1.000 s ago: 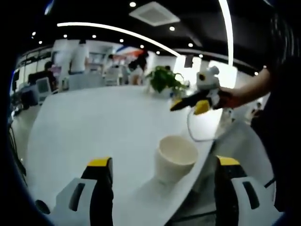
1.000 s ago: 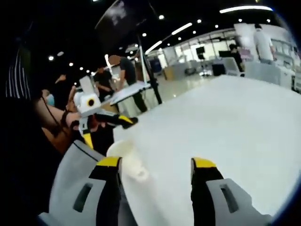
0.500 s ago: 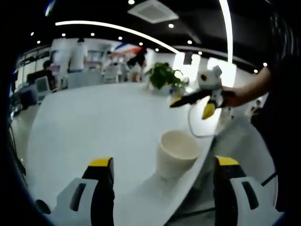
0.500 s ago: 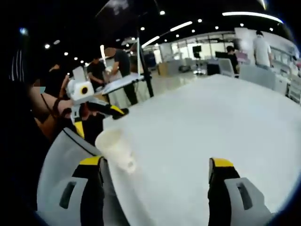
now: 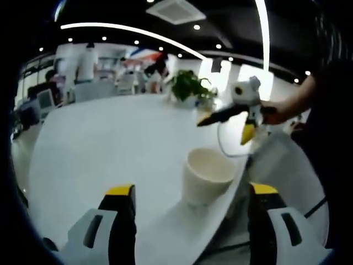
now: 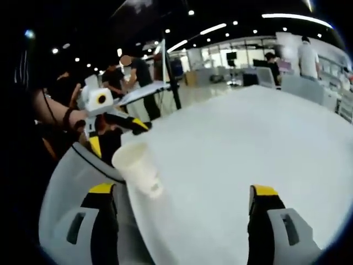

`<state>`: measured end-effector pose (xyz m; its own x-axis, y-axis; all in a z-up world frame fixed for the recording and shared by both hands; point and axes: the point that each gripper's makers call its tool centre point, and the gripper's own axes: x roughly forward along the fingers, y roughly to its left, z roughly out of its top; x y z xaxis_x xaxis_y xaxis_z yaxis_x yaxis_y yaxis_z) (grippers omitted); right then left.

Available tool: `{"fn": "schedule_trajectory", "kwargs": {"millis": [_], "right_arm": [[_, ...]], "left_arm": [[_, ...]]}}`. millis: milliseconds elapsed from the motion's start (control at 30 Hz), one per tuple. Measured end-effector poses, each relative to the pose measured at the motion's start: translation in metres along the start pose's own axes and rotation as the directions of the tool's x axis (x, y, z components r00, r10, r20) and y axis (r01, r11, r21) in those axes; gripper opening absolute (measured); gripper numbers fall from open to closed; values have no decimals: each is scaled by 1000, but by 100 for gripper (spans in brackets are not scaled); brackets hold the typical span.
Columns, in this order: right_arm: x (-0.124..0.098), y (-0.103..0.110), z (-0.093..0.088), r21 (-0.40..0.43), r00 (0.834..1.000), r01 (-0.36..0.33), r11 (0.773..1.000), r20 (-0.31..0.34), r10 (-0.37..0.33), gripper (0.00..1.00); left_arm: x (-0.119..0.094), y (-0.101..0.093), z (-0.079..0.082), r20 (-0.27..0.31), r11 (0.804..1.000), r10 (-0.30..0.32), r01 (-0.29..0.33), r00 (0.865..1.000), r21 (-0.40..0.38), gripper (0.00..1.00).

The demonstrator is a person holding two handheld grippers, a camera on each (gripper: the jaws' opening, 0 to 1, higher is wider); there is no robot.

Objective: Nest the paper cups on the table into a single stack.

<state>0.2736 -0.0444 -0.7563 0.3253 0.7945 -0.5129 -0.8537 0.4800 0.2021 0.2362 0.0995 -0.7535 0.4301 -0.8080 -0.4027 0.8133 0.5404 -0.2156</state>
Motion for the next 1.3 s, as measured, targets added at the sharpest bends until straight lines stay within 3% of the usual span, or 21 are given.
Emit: {"fn": "schedule_trajectory", "kwargs": {"millis": [133, 500, 733, 1300], "right_arm": [[9, 11, -5, -3, 999, -38, 999, -17, 38, 94], [36, 46, -15, -143, 981, -172, 975, -119, 155, 78], [50, 53, -12, -181, 970, -218, 959, -144, 193, 63], [72, 75, -10, -277, 935, -332, 902, -226, 275, 48]], "left_arm": [[5, -3, -8, -28, 1000, -17, 17, 999, 12, 77], [16, -8, -17, -76, 996, -51, 56, 996, 67, 62], [24, -14, -20, -107, 991, -86, 96, 991, 93, 58], [37, -14, -16, -153, 972, -110, 138, 982, 188, 46]]}}
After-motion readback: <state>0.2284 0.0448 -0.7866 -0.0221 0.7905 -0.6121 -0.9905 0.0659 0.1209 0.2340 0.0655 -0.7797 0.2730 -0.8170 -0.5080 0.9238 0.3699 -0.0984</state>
